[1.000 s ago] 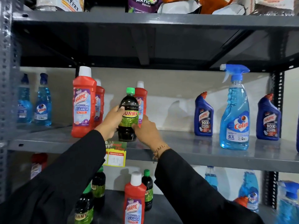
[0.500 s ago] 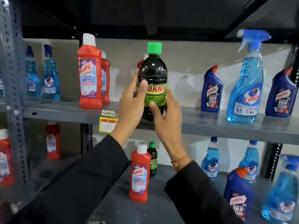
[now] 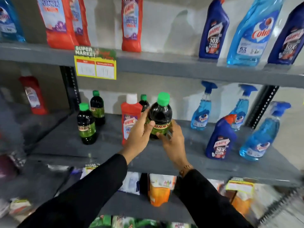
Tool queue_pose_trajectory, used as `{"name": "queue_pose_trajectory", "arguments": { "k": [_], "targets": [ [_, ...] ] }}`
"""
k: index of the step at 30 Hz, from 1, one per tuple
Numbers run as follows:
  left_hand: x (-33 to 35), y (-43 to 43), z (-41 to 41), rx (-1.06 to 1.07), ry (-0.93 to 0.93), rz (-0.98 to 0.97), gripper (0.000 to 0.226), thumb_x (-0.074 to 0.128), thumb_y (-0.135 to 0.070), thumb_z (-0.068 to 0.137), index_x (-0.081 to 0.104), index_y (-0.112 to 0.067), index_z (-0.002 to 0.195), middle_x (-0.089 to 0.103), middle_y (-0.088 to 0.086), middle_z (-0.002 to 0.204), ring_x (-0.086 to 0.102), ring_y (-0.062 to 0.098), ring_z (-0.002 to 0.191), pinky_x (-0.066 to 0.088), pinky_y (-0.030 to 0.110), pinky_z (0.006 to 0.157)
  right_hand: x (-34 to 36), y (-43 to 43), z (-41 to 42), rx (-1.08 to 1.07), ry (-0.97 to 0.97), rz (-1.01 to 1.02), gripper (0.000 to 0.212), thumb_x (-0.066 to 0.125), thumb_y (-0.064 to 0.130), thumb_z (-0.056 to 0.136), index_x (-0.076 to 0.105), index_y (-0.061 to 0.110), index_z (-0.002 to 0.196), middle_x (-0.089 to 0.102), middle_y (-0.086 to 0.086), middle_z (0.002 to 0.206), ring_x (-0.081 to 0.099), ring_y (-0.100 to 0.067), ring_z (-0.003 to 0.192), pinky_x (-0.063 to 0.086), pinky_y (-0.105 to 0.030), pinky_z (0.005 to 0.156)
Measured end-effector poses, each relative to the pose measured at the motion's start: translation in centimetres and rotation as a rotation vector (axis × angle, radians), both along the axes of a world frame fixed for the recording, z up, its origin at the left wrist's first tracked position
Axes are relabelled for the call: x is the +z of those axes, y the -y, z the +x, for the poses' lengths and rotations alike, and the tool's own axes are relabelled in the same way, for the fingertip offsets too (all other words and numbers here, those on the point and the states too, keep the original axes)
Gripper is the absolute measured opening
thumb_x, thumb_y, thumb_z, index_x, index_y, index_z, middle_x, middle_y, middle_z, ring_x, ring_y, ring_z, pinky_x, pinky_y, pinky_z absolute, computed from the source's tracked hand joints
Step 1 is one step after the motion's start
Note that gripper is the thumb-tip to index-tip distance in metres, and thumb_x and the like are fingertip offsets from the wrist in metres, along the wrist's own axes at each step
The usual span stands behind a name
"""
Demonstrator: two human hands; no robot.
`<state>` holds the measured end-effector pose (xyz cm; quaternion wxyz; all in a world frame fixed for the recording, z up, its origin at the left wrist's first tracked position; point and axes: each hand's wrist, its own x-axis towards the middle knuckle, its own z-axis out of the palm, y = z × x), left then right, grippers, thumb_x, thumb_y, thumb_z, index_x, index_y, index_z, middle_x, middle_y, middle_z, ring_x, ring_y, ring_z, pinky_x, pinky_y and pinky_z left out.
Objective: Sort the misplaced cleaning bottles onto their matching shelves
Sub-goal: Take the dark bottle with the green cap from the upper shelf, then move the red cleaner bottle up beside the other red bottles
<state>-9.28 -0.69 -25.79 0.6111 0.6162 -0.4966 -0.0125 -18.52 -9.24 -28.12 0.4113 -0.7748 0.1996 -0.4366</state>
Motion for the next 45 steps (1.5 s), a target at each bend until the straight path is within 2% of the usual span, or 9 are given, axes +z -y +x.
{"name": "queue_pose_trajectory", "arguments": {
  "k": [5,10,19,23,27,31,35,40,45],
  "targets": [
    [-4.5,3.0,1.9,0.021,-0.015,0.412,0.049,0.040,-0.024,0.097,0.022,-0.021,0.143,0.041,0.008,0.145,0.041,0.023,0.130,0.033,0.026,0.099,-4.7,2.4,0.9,-0.062,-0.200,0.145,0.054,0.065,0.000,0.075,0.047,0.010,0.125,0.058,-0.015,0.123,0.050,-0.033,0.117,0.042,-0.035,0.096],
    [-6.6,4.7,2.2,0.008,-0.109,0.474,0.047,0.036,-0.023,0.098,0.019,-0.022,0.142,0.049,0.015,0.138,0.050,0.030,0.123,0.039,0.034,0.096,-6.3,3.8,2.0,-0.080,-0.302,0.226,0.055,0.058,-0.010,0.076,0.041,0.003,0.126,0.049,-0.021,0.126,0.041,-0.035,0.121,0.036,-0.034,0.097],
    [-7.5,5.3,3.2,0.013,-0.085,0.418,0.045,0.036,-0.026,0.098,0.026,-0.022,0.141,0.047,0.010,0.141,0.046,0.021,0.127,0.038,0.028,0.099,-8.1,3.5,3.5,-0.193,-0.196,0.280,0.054,0.058,-0.005,0.079,0.040,0.005,0.130,0.045,-0.019,0.130,0.038,-0.031,0.125,0.029,-0.024,0.100],
    [-7.3,2.3,5.0,0.428,0.250,0.069,0.038,0.037,-0.029,0.094,0.042,-0.014,0.128,0.052,0.015,0.134,0.043,0.023,0.125,0.036,0.036,0.104,-9.0,-0.9,4.4,-0.342,-0.037,0.020,0.024,0.047,0.016,0.082,0.046,0.008,0.104,0.050,-0.022,0.104,0.039,-0.025,0.097,0.033,-0.026,0.086],
    [-6.0,0.2,8.5,0.518,-0.094,0.098,0.054,0.033,-0.040,0.094,0.022,-0.016,0.141,0.025,0.010,0.152,0.019,0.022,0.140,0.020,0.036,0.112,-8.7,-2.5,8.3,-0.024,-0.160,0.040,0.041,0.055,0.002,0.081,0.039,0.017,0.116,0.045,-0.008,0.109,0.052,-0.028,0.103,0.048,-0.043,0.091],
    [-4.8,-0.1,11.2,0.184,-0.494,0.231,0.048,0.038,-0.043,0.095,0.035,-0.022,0.137,0.051,0.000,0.131,0.049,0.011,0.118,0.038,0.028,0.098,-7.0,-1.3,12.9,0.043,-0.282,0.342,0.057,0.059,0.003,0.082,0.033,0.002,0.133,0.048,-0.021,0.135,0.048,-0.035,0.124,0.041,-0.046,0.104],
    [-6.1,-0.7,11.7,0.202,-0.511,0.212,0.042,0.050,-0.042,0.089,0.051,-0.023,0.126,0.064,0.004,0.120,0.061,0.013,0.106,0.046,0.039,0.100,-6.1,-1.4,12.8,0.004,-0.322,0.375,0.041,0.057,0.013,0.086,0.042,0.006,0.124,0.057,-0.019,0.128,0.056,-0.035,0.115,0.047,-0.046,0.096],
    [-6.3,-2.6,8.4,0.354,-0.397,0.162,0.040,0.050,-0.035,0.091,0.052,-0.016,0.126,0.065,-0.002,0.107,0.062,0.005,0.089,0.048,0.007,0.074,-6.2,-3.4,9.3,0.062,-0.232,0.353,0.035,0.053,0.006,0.088,0.039,0.008,0.121,0.061,-0.017,0.118,0.061,-0.030,0.102,0.051,-0.042,0.088],
    [-5.3,-4.1,5.7,0.463,-0.203,0.008,0.036,0.047,-0.036,0.093,0.054,-0.018,0.123,0.067,0.002,0.109,0.065,0.014,0.097,0.053,0.023,0.082,-4.3,-5.1,6.9,0.094,-0.097,0.202,0.035,0.056,0.013,0.090,0.041,0.014,0.122,0.064,-0.009,0.116,0.064,-0.021,0.100,0.054,-0.038,0.085]
  ]
}}
